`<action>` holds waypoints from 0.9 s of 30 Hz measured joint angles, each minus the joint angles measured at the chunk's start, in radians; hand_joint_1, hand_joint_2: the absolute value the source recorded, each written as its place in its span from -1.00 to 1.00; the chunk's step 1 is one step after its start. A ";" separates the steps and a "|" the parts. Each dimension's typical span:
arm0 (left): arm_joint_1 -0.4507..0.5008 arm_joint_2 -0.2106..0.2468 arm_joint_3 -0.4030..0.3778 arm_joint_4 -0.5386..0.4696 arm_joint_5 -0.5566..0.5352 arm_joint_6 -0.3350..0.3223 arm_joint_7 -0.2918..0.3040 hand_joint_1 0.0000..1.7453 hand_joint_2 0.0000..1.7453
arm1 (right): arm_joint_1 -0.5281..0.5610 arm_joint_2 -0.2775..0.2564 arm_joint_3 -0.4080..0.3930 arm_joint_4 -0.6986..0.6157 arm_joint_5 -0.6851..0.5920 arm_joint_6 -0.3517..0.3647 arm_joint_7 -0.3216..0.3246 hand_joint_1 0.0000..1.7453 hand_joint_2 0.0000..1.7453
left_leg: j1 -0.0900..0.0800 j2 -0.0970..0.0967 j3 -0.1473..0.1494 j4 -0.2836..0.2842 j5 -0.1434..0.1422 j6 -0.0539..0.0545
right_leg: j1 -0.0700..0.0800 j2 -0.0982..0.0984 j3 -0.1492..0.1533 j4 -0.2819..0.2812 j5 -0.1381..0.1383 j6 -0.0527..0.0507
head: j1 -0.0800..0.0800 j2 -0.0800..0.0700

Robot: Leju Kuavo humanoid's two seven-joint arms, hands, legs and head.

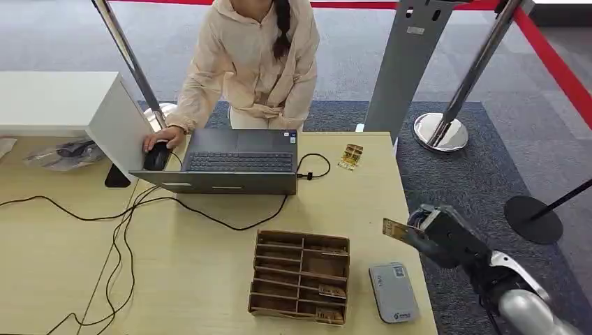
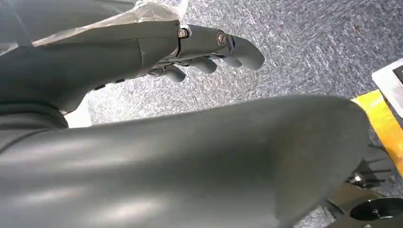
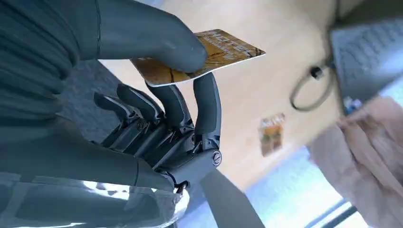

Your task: Pass the card to the sensor for recognition and then transmit it.

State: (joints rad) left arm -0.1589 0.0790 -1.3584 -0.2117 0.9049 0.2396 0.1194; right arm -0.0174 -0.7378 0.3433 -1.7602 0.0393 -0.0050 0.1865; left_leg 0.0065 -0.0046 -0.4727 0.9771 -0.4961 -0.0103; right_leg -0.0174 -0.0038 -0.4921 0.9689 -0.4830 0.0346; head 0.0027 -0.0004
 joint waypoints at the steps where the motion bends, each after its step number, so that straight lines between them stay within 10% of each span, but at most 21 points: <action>1: 0.000 0.000 0.000 0.000 -0.001 0.000 -0.001 -1.00 -1.00 | -0.012 0.003 -0.014 -0.014 0.004 -0.002 0.003 1.00 1.00 | 0.000 0.000 0.000 0.000 0.000 0.000 | 0.000 0.000 0.000 0.000 0.000 0.000 | 0.000 0.000; 13: 0.000 -0.012 0.000 0.000 -0.024 0.002 -0.013 -1.00 -1.00 | -0.210 0.078 -0.157 -0.202 0.032 -0.121 0.045 1.00 1.00 | 0.000 0.000 0.000 0.000 0.000 0.000 | 0.000 0.000 0.000 0.000 0.000 0.000 | 0.000 0.000; 27: -0.007 -0.029 -0.001 0.000 -0.051 0.004 -0.023 -1.00 -1.00 | -0.338 0.196 -0.117 -0.257 0.110 -0.150 0.053 1.00 1.00 | 0.000 0.000 -0.001 0.000 0.000 0.000 | 0.000 0.000 0.000 0.001 0.000 0.000 | 0.000 0.000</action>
State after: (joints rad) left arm -0.1660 0.0496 -1.3592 -0.2117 0.8537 0.2434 0.0965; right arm -0.3550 -0.5413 0.2266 -2.0172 0.1488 -0.1549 0.2392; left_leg 0.0066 -0.0047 -0.4735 0.9770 -0.4959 -0.0104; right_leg -0.0174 -0.0038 -0.4920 0.9696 -0.4830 0.0346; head 0.0027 -0.0004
